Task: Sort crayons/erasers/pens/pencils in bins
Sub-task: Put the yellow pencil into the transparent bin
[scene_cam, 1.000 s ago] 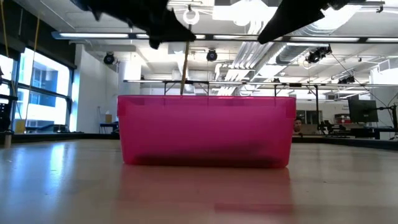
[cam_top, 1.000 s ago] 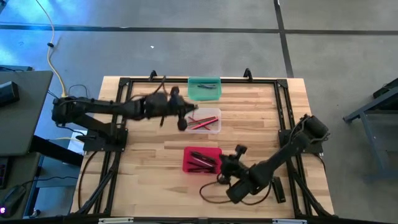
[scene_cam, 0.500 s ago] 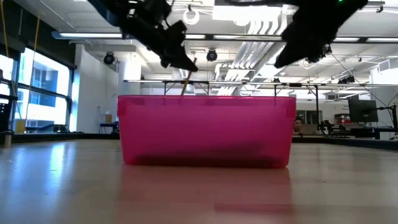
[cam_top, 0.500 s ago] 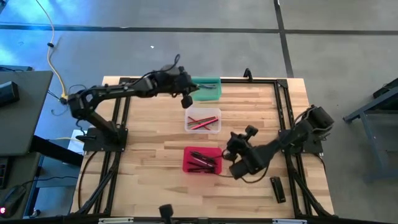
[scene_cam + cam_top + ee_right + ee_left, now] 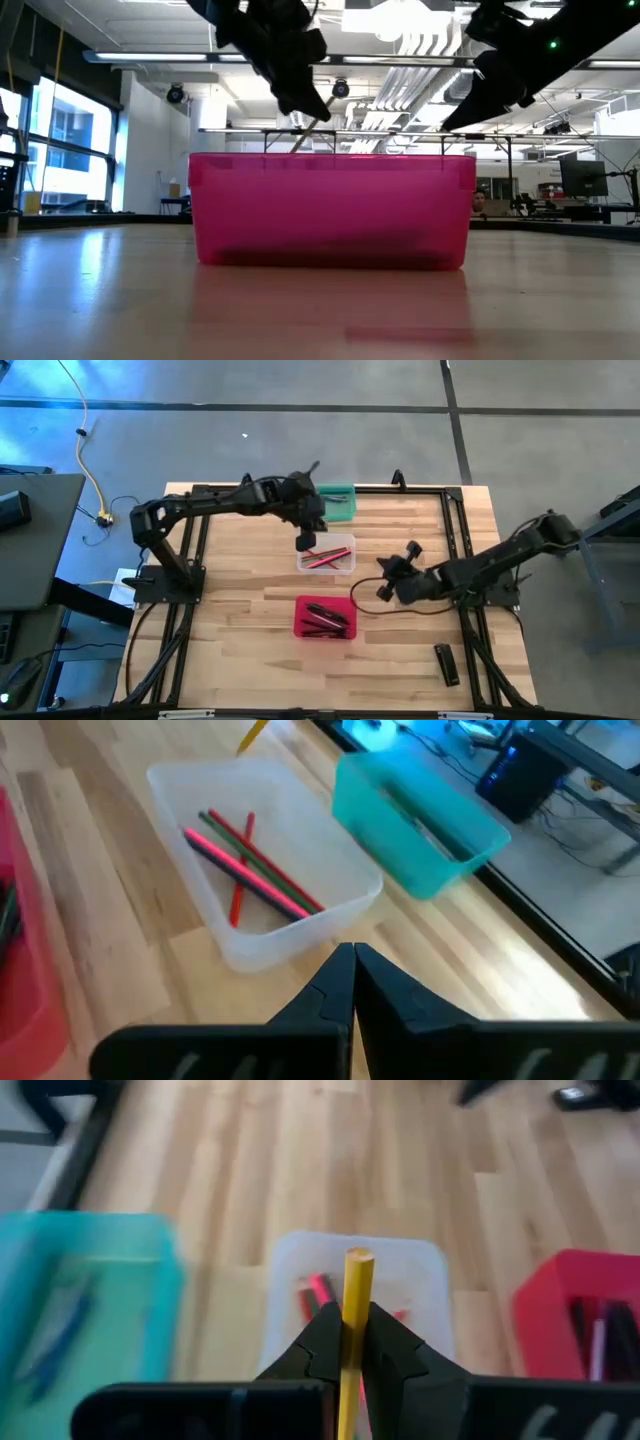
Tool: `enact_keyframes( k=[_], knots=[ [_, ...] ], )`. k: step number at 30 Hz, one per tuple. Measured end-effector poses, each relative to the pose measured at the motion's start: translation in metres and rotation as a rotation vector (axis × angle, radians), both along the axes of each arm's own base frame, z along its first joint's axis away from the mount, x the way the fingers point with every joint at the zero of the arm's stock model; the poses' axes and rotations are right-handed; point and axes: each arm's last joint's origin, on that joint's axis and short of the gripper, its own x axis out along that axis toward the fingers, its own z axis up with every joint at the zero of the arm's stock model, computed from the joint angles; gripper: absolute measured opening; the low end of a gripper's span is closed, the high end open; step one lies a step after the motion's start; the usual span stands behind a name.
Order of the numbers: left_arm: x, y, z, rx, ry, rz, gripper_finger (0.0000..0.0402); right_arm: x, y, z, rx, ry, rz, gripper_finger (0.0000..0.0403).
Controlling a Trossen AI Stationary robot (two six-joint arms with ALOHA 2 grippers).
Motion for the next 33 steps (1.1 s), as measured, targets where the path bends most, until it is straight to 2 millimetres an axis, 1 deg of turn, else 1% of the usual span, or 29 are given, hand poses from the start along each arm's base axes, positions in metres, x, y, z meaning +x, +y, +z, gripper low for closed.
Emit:
enact_keyframes(
  k=[6, 8, 11, 13, 17, 19, 22, 24, 29, 31, 33],
  knots=[
    [0.022, -0.006, -0.024, -0.061, -0.007, -0.047, 0.0004, -0.013, -0.024, 0.0, -0.009, -0.06, 0.019, 0.0],
    [0.025, -0.006, -0.031, -0.076, 0.01, -0.042, 0.0004, -0.014, -0.029, 0.001, -0.009, -0.057, 0.02, 0.0],
    [0.027, -0.006, -0.036, -0.111, 0.019, -0.021, 0.0004, -0.013, -0.034, 0.001, -0.006, -0.044, 0.031, 0.0],
    [0.029, -0.007, -0.033, -0.125, 0.03, -0.023, 0.0004, -0.012, -0.037, 0.001, -0.003, -0.037, 0.04, 0.0],
    [0.033, -0.004, -0.009, -0.107, -0.003, -0.024, 0.0004, -0.011, -0.043, 0.001, 0.004, -0.041, 0.03, 0.0],
    [0.035, -0.003, -0.001, -0.095, -0.023, -0.027, 0.0004, -0.011, -0.044, 0.001, 0.006, -0.035, 0.036, 0.0],
    [0.04, -0.002, 0.001, -0.098, -0.072, -0.038, 0.0005, -0.011, -0.044, 0.001, 0.002, -0.033, 0.044, 0.0],
    [0.046, -0.002, -0.005, -0.134, -0.087, -0.055, 0.0005, -0.011, -0.044, 0.001, 0.0, -0.03, 0.047, 0.0],
    [0.057, 0.0, -0.032, -0.125, -0.022, -0.039, 0.0005, -0.011, -0.044, 0.001, 0.0, -0.029, 0.047, 0.0],
    [0.058, 0.002, -0.04, -0.108, 0.014, -0.017, 0.0005, -0.011, -0.043, 0.001, 0.0, -0.027, 0.049, 0.0],
    [0.057, 0.004, -0.043, -0.091, 0.036, 0.007, 0.0005, -0.011, -0.043, 0.001, 0.006, -0.025, 0.058, 0.0]
  ],
)
